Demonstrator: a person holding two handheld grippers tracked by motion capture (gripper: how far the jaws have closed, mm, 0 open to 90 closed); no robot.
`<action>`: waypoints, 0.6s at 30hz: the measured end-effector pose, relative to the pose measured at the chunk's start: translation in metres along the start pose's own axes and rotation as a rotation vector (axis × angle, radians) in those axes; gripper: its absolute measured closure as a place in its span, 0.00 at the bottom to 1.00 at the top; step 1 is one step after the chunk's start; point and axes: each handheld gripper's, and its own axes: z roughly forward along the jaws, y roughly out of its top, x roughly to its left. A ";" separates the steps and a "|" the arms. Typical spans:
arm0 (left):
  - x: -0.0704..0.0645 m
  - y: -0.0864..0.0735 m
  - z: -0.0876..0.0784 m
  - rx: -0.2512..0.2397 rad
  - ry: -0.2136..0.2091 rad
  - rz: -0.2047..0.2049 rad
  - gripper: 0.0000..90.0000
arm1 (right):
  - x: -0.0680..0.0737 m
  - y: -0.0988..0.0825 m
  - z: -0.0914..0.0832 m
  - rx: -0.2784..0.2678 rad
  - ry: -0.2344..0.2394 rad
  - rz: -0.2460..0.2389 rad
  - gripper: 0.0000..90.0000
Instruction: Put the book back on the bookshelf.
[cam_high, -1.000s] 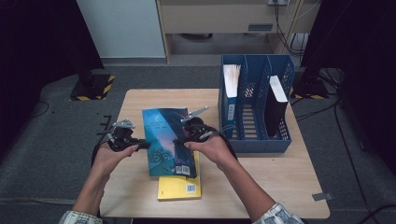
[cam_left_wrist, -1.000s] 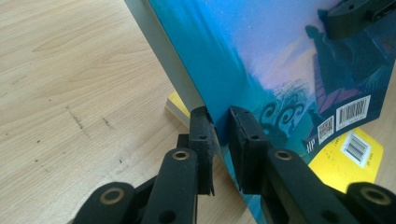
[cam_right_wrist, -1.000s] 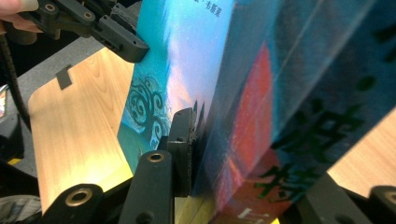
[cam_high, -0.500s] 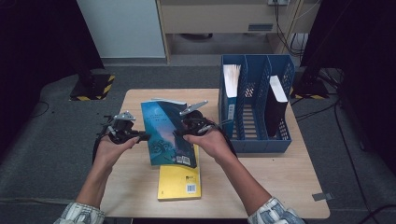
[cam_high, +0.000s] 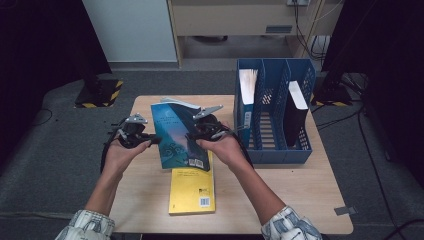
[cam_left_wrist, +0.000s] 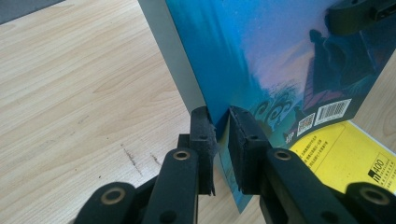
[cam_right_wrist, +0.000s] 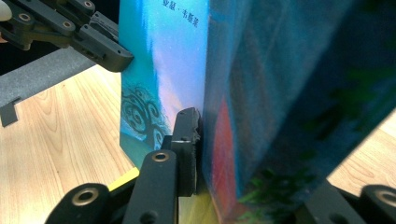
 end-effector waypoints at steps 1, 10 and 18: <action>-0.001 0.000 -0.001 0.001 0.002 0.004 0.89 | 0.000 -0.001 -0.001 0.001 0.001 -0.004 0.78; -0.009 -0.005 -0.008 -0.001 0.014 0.018 0.89 | 0.010 -0.004 -0.006 -0.012 -0.007 -0.049 0.77; -0.013 -0.006 -0.010 -0.007 0.001 0.032 0.89 | 0.013 0.000 -0.019 -0.025 0.014 -0.061 0.72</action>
